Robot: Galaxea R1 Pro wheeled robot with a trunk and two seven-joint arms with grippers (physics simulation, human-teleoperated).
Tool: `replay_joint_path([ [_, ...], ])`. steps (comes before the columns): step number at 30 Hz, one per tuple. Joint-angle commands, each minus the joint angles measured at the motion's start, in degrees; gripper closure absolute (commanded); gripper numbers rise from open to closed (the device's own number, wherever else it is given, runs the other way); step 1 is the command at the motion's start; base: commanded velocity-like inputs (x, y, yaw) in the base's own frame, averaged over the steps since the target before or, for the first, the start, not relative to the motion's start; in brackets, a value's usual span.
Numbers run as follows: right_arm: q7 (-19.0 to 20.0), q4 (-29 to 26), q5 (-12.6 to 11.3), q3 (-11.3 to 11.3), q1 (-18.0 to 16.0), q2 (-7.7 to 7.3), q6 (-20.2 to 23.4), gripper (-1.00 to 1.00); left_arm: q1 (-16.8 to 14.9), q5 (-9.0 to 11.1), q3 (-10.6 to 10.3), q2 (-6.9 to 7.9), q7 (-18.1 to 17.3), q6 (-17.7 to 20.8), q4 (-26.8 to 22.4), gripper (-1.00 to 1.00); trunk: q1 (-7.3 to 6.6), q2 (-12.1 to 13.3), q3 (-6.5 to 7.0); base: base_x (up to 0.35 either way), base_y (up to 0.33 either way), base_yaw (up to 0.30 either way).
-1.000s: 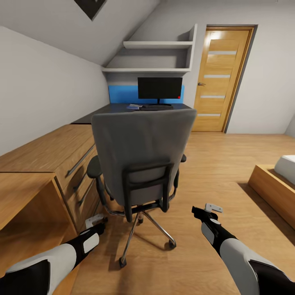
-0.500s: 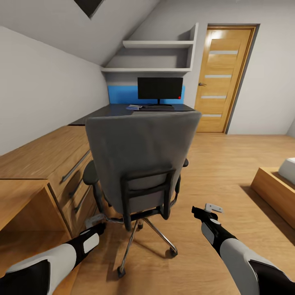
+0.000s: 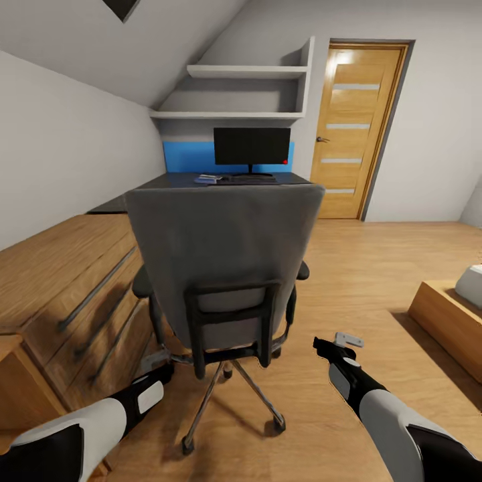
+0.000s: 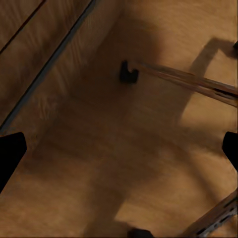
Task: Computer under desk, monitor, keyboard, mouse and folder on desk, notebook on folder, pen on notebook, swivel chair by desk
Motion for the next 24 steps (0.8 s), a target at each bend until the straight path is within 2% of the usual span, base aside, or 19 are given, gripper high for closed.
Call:
replay_joint_path([
  [1,-0.07,0.08,-0.20,0.01,-0.04,-0.02,-0.24,-1.00,-0.04,0.18,-0.69,0.03,0.29,-0.22,-0.31,-1.00,0.01,-0.02,-0.01,0.239,-0.246,-0.107],
  [3,-0.07,0.08,-0.20,0.01,-0.04,-0.01,-0.24,-1.00,-0.04,0.11,-0.74,-0.13,0.34,-0.22,-0.37,-1.00,0.01,-0.02,0.07,0.202,-0.280,-0.097],
  [5,-0.07,0.06,-0.20,0.01,-0.04,-0.06,-0.31,-1.00,-0.04,0.10,-0.78,-1.04,0.35,-0.19,-0.33,-1.00,0.01,-0.02,0.14,0.192,-0.288,-0.088],
  [15,-0.07,0.00,-0.20,0.01,-0.02,-0.07,-0.32,-1.00,-0.04,0.10,-0.84,-1.21,0.37,-0.13,-0.31,-1.00,0.01,-0.02,0.29,0.160,-0.284,-0.032],
  [24,-0.07,-0.01,-0.20,0.01,-0.04,-0.07,-0.32,-1.00,-0.04,0.10,-1.04,-1.21,0.35,-0.13,-0.31,-1.00,0.01,-0.02,0.29,0.010,-0.045,-0.001],
])
